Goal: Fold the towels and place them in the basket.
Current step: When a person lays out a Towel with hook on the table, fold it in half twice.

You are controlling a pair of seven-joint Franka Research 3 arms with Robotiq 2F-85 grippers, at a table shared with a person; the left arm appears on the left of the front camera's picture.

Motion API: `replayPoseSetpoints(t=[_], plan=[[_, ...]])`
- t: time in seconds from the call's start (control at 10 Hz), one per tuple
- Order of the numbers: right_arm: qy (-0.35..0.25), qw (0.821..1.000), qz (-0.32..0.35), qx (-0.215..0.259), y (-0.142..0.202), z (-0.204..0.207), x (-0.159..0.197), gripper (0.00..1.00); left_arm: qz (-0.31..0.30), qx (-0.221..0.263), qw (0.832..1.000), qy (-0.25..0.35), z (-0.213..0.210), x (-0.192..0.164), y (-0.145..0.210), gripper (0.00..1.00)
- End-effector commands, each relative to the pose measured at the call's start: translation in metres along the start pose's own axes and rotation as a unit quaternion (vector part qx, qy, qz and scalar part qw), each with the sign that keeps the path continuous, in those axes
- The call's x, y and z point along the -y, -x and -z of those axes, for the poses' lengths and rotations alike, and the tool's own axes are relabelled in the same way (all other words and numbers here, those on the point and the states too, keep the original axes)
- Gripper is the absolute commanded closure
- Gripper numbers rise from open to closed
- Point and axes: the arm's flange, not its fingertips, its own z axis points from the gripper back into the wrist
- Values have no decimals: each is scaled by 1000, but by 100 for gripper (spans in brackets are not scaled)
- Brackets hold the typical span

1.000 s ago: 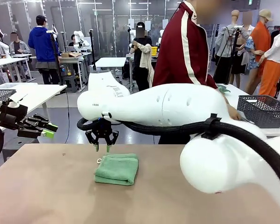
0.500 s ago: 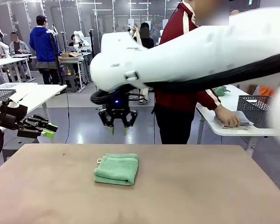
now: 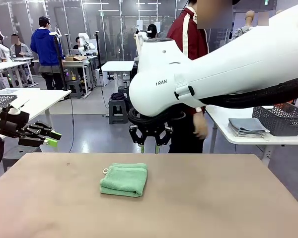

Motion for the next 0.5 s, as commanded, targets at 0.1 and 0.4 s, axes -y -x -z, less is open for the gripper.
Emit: replayPoseSetpoints(t=[0.1, 0.4], plan=[[3, 1000, 6, 3, 2, -4, -3, 53, 0, 5, 1000, -3, -1, 2, -2, 52], [3, 1000, 6, 3, 2, -4, -3, 53, 0, 5, 1000, -3, -1, 2, -2, 52]])
